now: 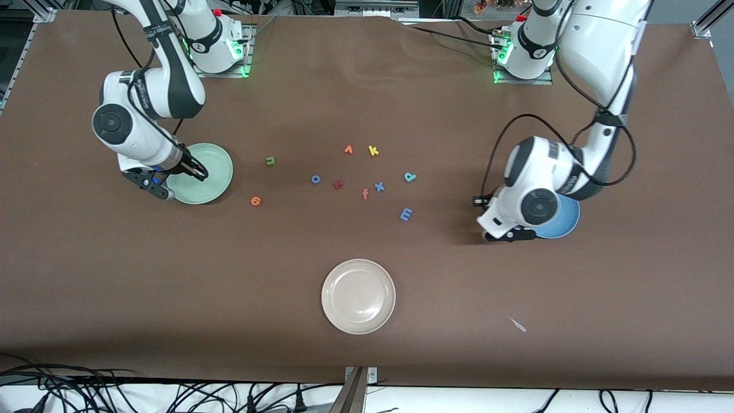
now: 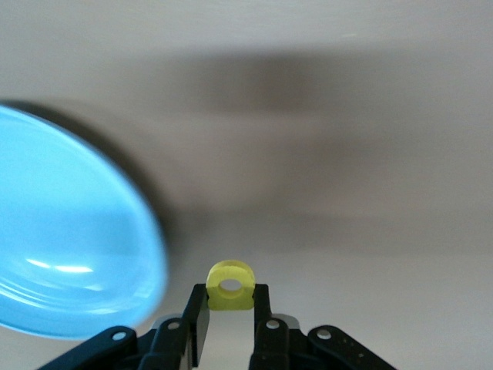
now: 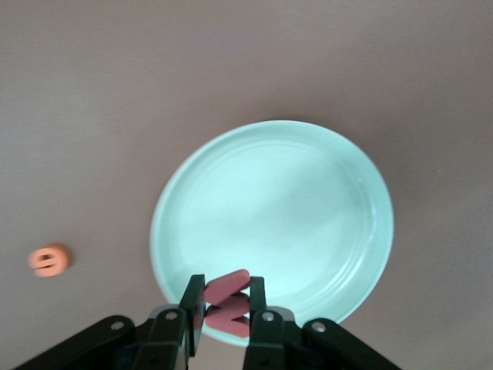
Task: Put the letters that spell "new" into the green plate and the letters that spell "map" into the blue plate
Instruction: 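Drop the w on the green plate while the left gripper drops d on blue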
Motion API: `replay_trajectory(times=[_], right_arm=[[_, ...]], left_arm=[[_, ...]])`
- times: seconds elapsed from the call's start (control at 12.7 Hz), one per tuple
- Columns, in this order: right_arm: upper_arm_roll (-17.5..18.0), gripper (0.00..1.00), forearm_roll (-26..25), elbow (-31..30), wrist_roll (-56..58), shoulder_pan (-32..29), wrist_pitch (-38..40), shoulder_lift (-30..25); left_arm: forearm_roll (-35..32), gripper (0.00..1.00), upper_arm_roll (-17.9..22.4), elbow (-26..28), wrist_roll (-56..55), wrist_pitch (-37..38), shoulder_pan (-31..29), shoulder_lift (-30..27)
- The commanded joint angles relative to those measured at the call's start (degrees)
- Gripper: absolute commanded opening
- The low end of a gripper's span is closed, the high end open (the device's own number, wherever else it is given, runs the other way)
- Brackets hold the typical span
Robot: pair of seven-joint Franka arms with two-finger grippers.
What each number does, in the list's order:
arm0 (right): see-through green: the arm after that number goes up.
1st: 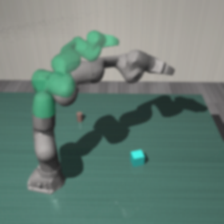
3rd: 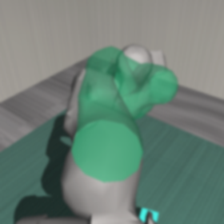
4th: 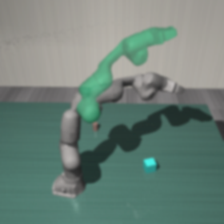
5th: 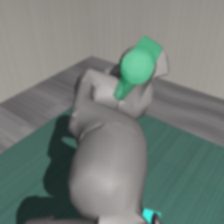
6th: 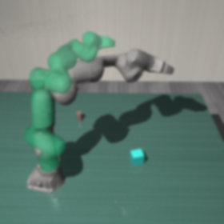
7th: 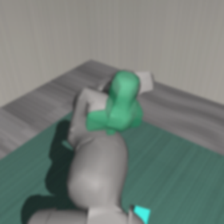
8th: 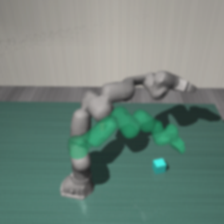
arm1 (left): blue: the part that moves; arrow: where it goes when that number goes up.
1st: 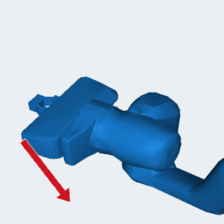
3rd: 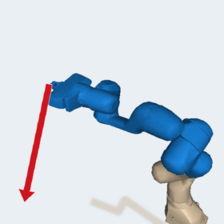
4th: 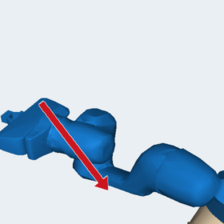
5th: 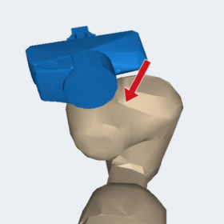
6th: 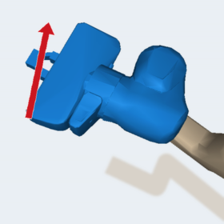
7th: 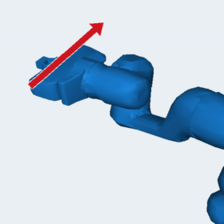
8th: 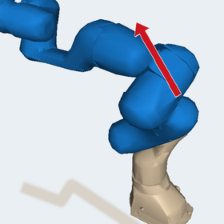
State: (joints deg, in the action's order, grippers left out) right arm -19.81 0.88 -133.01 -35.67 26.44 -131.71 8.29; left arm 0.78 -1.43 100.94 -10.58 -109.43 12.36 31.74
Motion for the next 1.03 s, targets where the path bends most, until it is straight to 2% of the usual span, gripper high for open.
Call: replay_trajectory(times=[0.0,0.16,0.24,0.32,0.39,0.47,0.55,0.71,0.95], right_arm=[[0.1,0.00,-0.3,-7.1,0.7,0.8,-10.8,2.5],[0.1,0.03,-0.3,-8.5,0.7,0.8,-13.8,5.0],[0.1,0.19,-0.3,-8.4,0.7,0.7,-14.0,5.6],[0.1,0.52,-0.3,-8.4,0.6,0.7,-13.6,5.3],[0.0,0.88,-0.3,-8.2,0.6,0.7,-12.9,4.5],[0.1,1.00,-0.2,-7.8,0.4,0.7,-10.9,2.8],[0.2,1.00,-0.2,-6.7,0.5,0.7,-8.0,0.6],[1.5,1.00,0.7,-3.0,-0.7,0.9,0.2,-2.4],[8.7,0.99,2.8,-2.2,-5.5,0.8,0.3,-3.8]], left_arm=[[-3.8,0.15,-0.6,0.5,14.4,1.2,-5.3,-0.4],[-4.4,0.15,-0.6,0.7,23.5,1.0,-8.6,-0.1],[-4.9,0.30,-0.6,0.8,26.5,0.6,-9.3,0.5],[-6.5,0.95,-0.6,0.8,28.5,0.7,-9.2,0.9],[-5.4,1.00,-0.8,0.5,27.7,0.8,-9.4,0.7],[-2.7,1.00,-0.8,0.2,27.4,0.8,-9.4,0.4],[-0.2,1.00,-0.8,0.2,25.8,0.8,-9.4,0.1],[0.4,1.00,-2.5,0.8,13.6,-0.3,-7.2,-1.2],[0.4,1.00,-9.4,1.0,-4.0,-4.3,-6.7,-1.7]])
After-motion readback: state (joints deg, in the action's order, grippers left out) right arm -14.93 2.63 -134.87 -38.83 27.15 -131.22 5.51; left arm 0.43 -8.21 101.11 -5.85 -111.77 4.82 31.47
